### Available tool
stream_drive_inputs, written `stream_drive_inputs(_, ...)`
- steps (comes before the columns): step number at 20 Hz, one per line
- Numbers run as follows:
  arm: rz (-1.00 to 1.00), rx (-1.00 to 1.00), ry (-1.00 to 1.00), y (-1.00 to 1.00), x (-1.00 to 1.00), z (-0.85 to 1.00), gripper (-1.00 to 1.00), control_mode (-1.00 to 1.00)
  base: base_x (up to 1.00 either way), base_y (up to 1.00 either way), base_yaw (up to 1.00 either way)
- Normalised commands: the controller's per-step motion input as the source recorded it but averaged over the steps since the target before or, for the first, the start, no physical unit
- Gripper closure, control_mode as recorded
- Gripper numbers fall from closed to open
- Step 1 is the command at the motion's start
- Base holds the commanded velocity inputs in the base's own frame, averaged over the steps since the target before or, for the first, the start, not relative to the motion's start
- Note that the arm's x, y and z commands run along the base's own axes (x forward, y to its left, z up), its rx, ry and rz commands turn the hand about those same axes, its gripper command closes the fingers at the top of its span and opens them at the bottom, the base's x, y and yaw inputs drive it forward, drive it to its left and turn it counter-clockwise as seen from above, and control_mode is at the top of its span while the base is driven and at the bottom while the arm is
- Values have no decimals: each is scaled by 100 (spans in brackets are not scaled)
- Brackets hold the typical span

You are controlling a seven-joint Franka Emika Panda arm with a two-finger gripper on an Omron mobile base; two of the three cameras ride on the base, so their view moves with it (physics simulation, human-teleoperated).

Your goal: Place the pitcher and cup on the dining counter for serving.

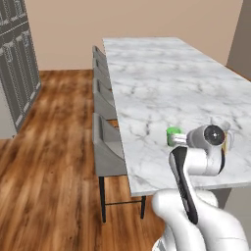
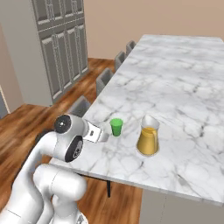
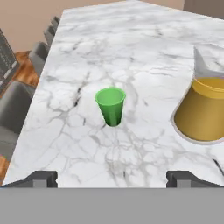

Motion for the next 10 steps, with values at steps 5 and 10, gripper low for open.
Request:
stream_drive_inputs(5, 2, -5, -28, 8, -40, 13, -100, -100, 0, 0, 0)
stream_drive_inputs(10, 0, -1, 0, 0, 0, -3, -100, -100, 0, 0, 0)
